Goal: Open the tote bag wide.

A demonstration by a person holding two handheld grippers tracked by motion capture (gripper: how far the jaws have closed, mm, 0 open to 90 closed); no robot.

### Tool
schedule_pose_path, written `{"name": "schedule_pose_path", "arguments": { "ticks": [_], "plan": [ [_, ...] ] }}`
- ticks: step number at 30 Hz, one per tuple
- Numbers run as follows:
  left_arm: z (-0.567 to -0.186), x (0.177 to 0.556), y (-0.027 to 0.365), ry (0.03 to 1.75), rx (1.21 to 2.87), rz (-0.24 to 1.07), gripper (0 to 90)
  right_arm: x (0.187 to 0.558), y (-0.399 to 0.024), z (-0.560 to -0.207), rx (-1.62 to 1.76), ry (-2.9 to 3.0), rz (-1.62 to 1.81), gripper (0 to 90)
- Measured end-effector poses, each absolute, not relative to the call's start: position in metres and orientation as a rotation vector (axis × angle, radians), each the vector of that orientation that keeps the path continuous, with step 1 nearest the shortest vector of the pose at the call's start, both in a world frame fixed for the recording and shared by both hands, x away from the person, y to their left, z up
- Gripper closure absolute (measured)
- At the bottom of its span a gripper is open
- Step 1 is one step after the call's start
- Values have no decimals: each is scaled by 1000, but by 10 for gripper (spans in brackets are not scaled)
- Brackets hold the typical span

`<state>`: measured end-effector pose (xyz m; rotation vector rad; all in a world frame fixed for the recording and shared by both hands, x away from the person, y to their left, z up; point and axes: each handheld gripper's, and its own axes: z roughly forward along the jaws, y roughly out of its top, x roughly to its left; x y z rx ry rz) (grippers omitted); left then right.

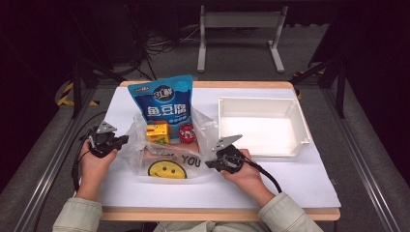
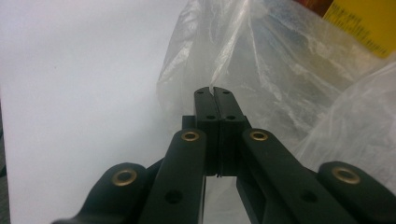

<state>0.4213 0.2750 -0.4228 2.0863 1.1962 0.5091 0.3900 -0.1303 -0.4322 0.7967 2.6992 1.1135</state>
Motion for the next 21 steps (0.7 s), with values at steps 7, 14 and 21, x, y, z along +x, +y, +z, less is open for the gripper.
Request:
{"name": "schedule_pose_path", "arguments": {
  "ticks": [7, 14, 21],
  "plan": [
    [-433, 423, 278, 1222, 2121, 466, 900, 390, -129, -434, 800, 2714, 1099, 895],
    [-438, 423, 279, 1231, 2150, 456, 900, 389, -129, -434, 805, 2734, 1081, 896],
    [-442, 424, 278, 1239, 2173, 459, 900, 386, -133, -433, 809, 2745, 1076, 894]
  ]
}}
